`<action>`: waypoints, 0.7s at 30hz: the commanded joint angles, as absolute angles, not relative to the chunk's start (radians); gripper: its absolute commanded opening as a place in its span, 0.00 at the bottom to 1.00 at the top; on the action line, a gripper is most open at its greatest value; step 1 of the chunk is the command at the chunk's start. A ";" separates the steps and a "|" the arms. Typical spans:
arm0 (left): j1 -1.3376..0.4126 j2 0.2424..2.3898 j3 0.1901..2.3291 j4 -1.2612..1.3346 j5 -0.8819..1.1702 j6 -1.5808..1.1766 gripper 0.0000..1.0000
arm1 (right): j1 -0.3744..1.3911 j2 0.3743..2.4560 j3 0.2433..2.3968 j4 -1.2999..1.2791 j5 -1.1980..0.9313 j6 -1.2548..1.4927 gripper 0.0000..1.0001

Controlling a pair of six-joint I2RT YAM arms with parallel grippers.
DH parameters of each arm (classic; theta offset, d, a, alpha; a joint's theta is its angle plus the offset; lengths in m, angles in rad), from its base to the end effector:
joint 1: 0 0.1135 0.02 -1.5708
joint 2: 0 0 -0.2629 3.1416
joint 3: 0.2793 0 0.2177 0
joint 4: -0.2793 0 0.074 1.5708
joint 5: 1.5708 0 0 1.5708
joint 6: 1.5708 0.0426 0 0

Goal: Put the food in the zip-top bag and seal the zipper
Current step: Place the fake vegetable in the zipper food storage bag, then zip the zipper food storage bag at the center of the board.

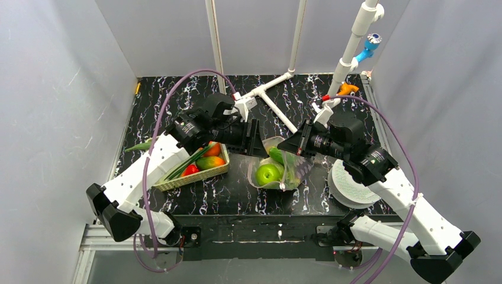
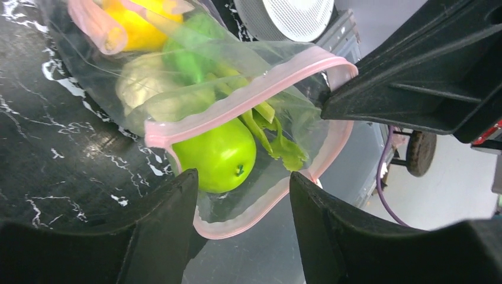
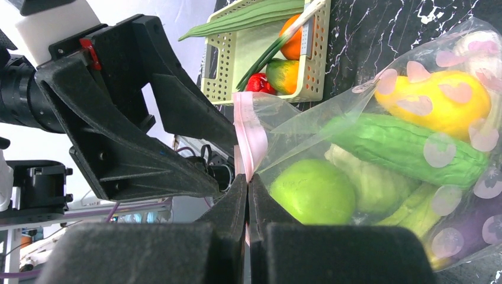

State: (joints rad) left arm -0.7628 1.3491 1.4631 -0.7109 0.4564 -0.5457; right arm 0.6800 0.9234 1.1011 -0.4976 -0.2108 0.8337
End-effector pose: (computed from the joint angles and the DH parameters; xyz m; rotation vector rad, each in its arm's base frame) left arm 0.1722 -0.1905 0.3903 0.5433 2.3108 -1.1933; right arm 0.1239 0.1117 0.3829 0.0013 2.0797 1.1877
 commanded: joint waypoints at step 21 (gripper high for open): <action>-0.769 1.161 1.127 -0.463 0.477 -0.622 0.46 | 0.678 0.910 1.136 -0.418 -0.229 0.788 0.01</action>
